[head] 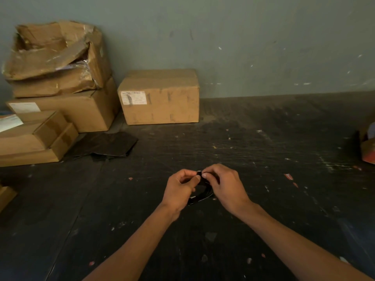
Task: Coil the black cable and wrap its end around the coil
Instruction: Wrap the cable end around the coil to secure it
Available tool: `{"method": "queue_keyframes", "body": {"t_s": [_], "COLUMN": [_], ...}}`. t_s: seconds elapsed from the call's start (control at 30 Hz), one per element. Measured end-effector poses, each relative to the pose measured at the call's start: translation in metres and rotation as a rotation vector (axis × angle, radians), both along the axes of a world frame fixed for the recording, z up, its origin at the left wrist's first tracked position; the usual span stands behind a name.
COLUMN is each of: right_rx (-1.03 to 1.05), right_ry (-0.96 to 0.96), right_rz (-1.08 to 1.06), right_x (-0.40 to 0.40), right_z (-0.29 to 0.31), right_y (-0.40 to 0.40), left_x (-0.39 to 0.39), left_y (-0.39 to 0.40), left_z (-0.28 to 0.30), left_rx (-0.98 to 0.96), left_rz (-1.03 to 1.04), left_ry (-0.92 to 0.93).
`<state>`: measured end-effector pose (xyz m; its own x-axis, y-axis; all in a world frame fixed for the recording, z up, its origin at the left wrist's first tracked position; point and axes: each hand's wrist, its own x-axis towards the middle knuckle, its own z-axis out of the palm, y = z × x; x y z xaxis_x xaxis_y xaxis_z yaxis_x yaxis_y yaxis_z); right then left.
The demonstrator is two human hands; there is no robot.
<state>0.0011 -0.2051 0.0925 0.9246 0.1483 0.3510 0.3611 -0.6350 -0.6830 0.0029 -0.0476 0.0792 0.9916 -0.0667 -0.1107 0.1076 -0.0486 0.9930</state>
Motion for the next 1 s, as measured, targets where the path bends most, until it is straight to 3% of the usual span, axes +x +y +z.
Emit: {"method": "queue_keyframes", "body": {"t_s": [0.23,0.7,1.0], "right_rx": [-0.003,0.105,0.268], "right_ry": [-0.052,0.154,0.176], "right_rz": [-0.035,-0.024,-0.131], "right_x": [0.004,-0.001,0.009], "right_z": [0.002,0.003,-0.009], "right_y": [-0.002,0.001,-0.001], "left_x": [-0.002,-0.001,-0.002], "left_y": [0.003,0.011,0.008], "left_z": [0.002,0.019,0.004], "left_rx": [0.018,0.131,0.047], "left_rz": [-0.068,-0.172,-0.136], "left_ry": [-0.045,-0.101,-0.042]}}
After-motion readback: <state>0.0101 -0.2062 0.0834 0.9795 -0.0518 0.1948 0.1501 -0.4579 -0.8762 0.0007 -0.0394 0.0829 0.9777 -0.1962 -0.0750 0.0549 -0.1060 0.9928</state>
